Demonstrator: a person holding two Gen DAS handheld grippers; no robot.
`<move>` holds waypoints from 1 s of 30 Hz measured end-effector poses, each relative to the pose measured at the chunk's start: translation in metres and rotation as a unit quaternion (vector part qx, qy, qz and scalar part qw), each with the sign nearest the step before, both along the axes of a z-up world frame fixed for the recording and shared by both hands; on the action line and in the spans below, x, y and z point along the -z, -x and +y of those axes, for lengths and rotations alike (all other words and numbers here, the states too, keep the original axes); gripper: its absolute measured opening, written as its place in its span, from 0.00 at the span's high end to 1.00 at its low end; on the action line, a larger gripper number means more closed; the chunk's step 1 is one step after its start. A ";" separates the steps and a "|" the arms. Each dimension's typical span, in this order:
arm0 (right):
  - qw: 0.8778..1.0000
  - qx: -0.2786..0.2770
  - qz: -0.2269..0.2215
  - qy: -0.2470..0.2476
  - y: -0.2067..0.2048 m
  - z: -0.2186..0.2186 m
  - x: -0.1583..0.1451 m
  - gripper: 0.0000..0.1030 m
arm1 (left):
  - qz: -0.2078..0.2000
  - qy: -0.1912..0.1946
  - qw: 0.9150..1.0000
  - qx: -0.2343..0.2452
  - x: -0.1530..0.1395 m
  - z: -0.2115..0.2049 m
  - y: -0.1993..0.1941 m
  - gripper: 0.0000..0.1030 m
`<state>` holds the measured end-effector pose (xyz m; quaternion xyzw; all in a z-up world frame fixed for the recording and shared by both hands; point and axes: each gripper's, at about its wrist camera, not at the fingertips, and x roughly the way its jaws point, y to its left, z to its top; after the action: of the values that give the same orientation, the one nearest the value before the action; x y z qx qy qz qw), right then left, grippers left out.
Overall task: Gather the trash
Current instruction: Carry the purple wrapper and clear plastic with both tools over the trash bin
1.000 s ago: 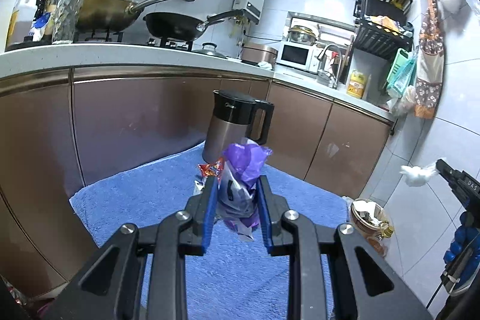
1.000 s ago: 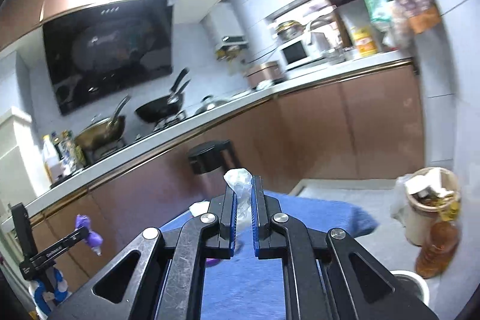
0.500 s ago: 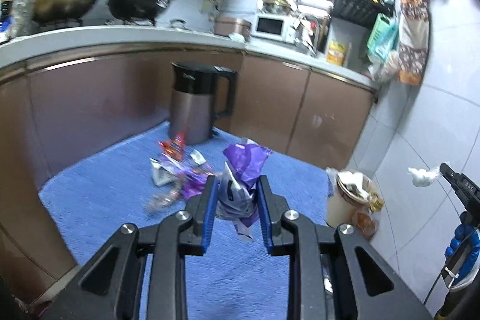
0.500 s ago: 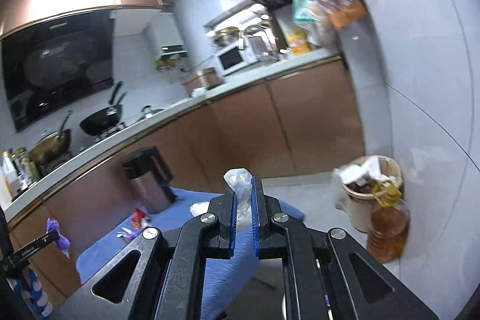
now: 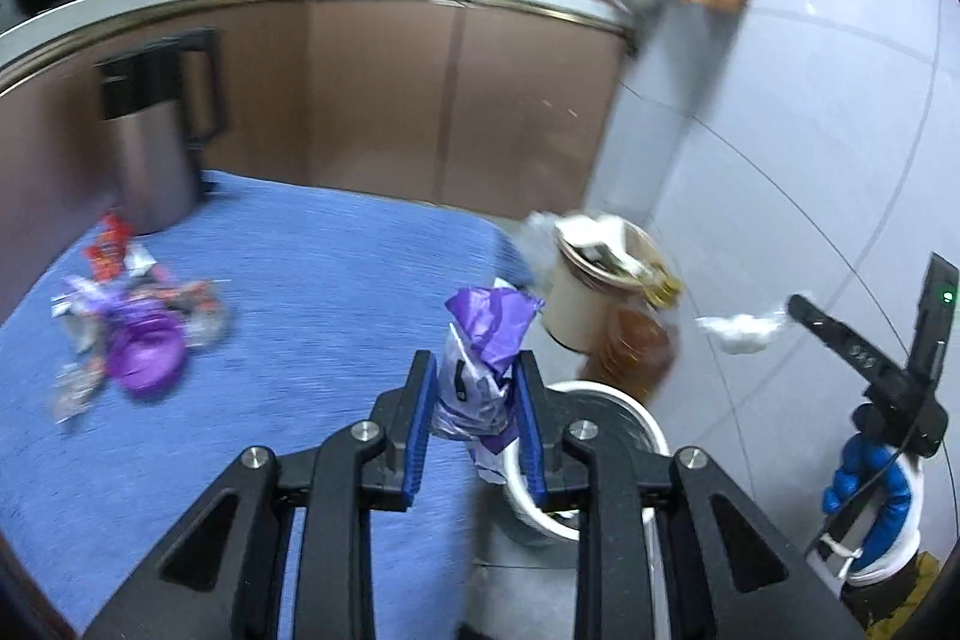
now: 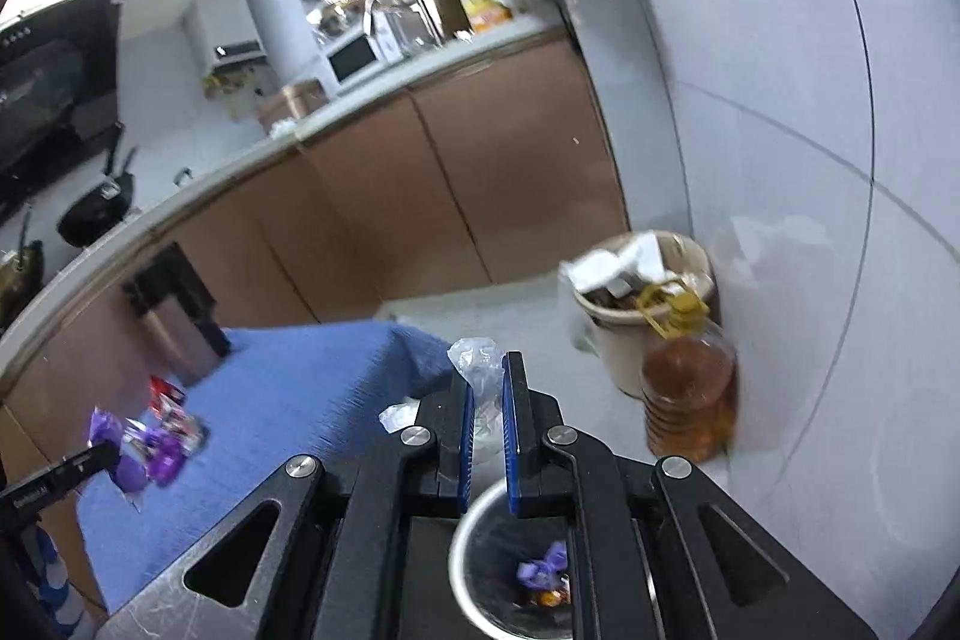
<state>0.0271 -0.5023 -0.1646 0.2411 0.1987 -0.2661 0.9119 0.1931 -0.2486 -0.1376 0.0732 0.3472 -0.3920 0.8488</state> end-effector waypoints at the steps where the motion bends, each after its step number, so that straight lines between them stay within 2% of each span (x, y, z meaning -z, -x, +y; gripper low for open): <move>1: 1.000 0.001 0.007 -0.002 0.000 -0.003 0.004 0.92 | 0.003 -0.006 1.000 0.012 0.003 -0.014 0.002 0.76; 7: 0.999 0.004 0.045 -0.028 -0.002 -0.023 0.038 0.92 | 0.018 -0.036 0.997 0.065 0.023 -0.078 0.015 0.76; 17: 0.995 0.005 0.078 -0.070 -0.016 -0.042 0.084 0.88 | 0.043 -0.063 0.992 0.101 0.052 -0.145 0.011 0.75; 20: 0.993 0.002 0.094 -0.074 -0.028 -0.043 0.098 0.88 | 0.053 -0.063 0.991 0.110 0.057 -0.159 0.009 0.68; 21: 0.992 0.001 0.095 -0.078 -0.030 -0.044 0.102 0.88 | 0.057 -0.062 0.990 0.111 0.059 -0.163 0.008 0.61; 23: 0.991 0.002 0.100 -0.084 -0.035 -0.045 0.110 0.83 | 0.064 -0.057 0.990 0.113 0.059 -0.164 0.005 0.56; 25: 0.990 0.004 0.107 -0.093 -0.039 -0.047 0.119 0.70 | 0.070 -0.054 0.990 0.111 0.058 -0.162 0.002 0.52; 30: 0.989 0.005 0.116 -0.096 -0.041 -0.048 0.125 0.65 | 0.075 -0.041 0.991 0.099 0.053 -0.152 -0.005 0.52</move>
<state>0.0678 -0.5507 -0.2893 0.2964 0.3261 -0.2768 0.8539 0.1977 -0.4011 -0.1906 0.1125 0.4168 -0.4638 0.7736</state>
